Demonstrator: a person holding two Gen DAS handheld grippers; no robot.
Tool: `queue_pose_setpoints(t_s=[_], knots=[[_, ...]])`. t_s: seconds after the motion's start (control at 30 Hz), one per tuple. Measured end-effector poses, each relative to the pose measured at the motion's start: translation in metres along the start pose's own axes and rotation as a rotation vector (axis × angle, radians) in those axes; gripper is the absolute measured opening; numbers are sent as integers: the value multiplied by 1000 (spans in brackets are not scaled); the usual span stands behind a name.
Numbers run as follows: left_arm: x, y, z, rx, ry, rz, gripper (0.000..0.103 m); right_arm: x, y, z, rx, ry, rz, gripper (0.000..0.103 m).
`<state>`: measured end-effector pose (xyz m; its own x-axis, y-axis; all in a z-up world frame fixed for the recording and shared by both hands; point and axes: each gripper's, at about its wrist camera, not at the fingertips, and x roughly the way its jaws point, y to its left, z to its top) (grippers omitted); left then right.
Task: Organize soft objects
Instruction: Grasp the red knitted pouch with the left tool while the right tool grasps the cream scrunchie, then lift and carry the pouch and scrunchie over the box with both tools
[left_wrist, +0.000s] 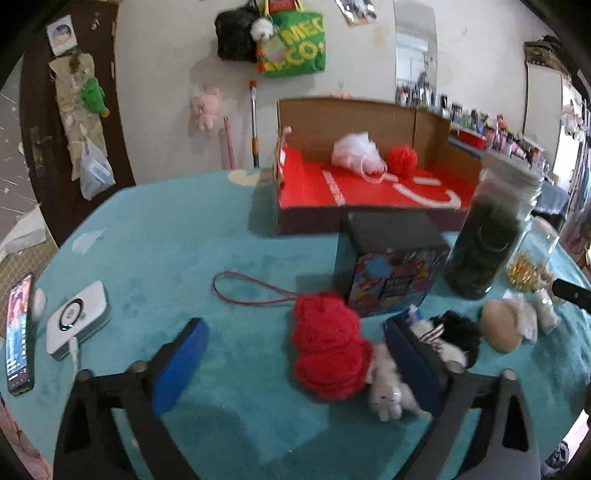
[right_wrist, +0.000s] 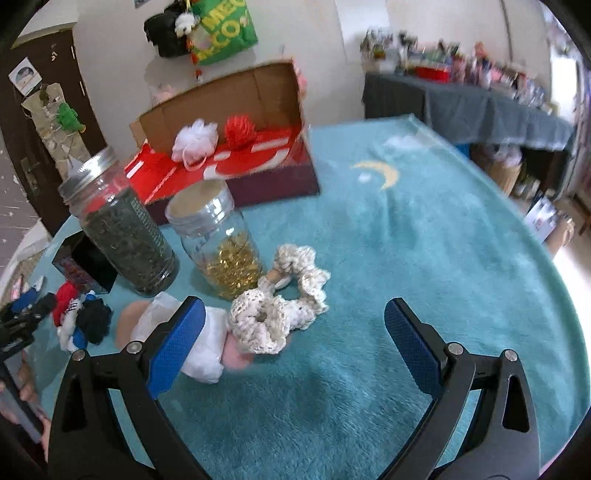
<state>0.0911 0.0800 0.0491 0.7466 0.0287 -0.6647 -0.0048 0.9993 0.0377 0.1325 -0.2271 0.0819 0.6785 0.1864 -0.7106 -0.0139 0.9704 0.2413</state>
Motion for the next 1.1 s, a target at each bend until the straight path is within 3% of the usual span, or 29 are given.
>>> queue_pose_setpoints(t_s=[0.07, 0.1, 0.17, 0.2, 0.27, 0.47, 0.6, 0.67, 0.8, 1.1], knots=[[9, 1, 0, 4, 40, -40, 74, 10, -5, 2, 30, 49, 28, 78], [11, 2, -1, -1, 56, -88, 60, 13, -7, 2, 39, 59, 34, 68], [14, 0, -2, -3, 82, -152, 46, 11, -10, 3, 44, 56, 68, 38], [13, -2, -2, 2, 75, -140, 46, 12, -11, 3, 44, 69, 84, 30], [9, -5, -3, 24, 59, -124, 44, 11, -13, 3, 44, 65, 102, 25], [-16, -9, -2, 29, -13, -91, 44, -15, -4, 2, -16, -35, 84, 25], [-35, -18, 2, 57, -67, -113, 44, -39, 6, 0, -48, -99, 136, 25], [-44, -27, 3, 84, -82, -170, 44, -47, 12, -2, -67, -110, 167, 25], [-53, -46, 3, 133, -105, -197, 44, -54, 32, -9, -119, -119, 237, 25], [-41, -81, 8, 136, -58, -400, 44, -34, 65, -14, -172, -75, 336, 25]])
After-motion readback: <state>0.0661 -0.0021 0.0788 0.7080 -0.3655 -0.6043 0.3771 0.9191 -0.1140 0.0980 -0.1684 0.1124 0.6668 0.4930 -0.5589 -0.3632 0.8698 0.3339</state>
